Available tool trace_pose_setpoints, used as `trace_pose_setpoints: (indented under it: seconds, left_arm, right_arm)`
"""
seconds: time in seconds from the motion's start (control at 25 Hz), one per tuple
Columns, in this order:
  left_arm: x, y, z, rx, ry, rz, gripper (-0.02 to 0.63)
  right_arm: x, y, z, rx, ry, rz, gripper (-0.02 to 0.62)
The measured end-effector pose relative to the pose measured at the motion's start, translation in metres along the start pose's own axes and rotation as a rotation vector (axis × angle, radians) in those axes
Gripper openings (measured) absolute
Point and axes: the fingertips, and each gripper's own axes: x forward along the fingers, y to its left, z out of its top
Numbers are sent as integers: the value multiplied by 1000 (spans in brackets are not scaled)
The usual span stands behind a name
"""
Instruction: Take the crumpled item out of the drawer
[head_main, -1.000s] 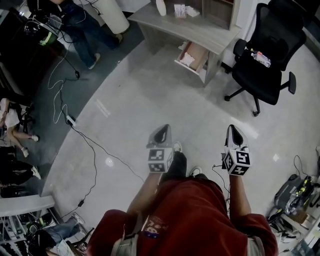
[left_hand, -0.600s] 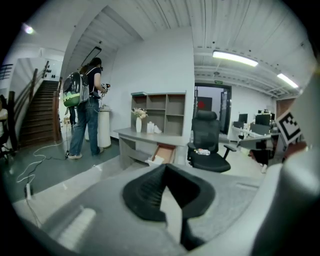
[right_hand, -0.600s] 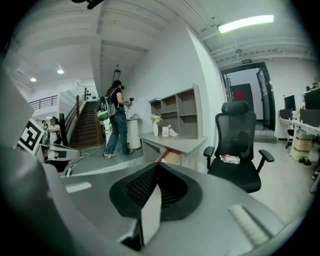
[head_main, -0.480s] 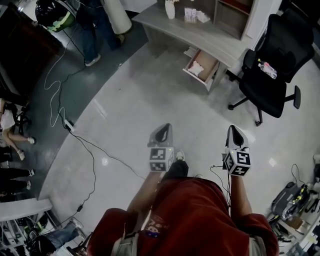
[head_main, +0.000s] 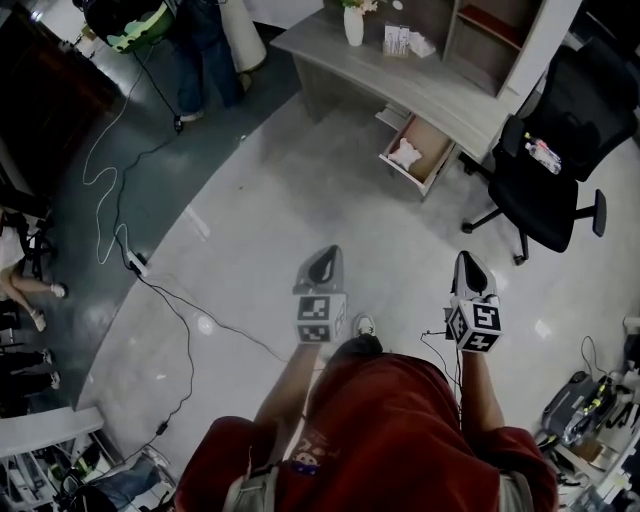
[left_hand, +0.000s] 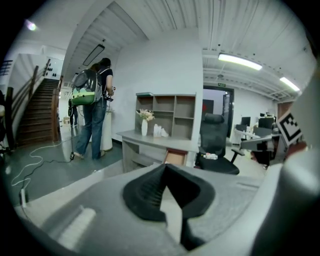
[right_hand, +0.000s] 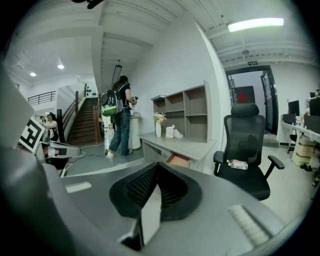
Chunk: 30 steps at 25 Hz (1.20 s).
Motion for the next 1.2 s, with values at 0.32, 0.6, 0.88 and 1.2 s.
trace_pose_setpoints:
  seconds: [0.32,0.6,0.88,1.2]
  left_arm:
    - [24,47,9,20,10,-14,-3]
    - [34,61,13,18,9,-19,-3]
    - [55,66,14,11,10,-7,-3]
    - [101,84,35,13,10,26,-3]
  right_arm:
    - [39,20,10,7,-2,-24,0]
    - [58,33,13,7,-3,-11,0]
    - [86,28,18,5,-1,11,0]
    - [147,19,37,6,2,55,0]
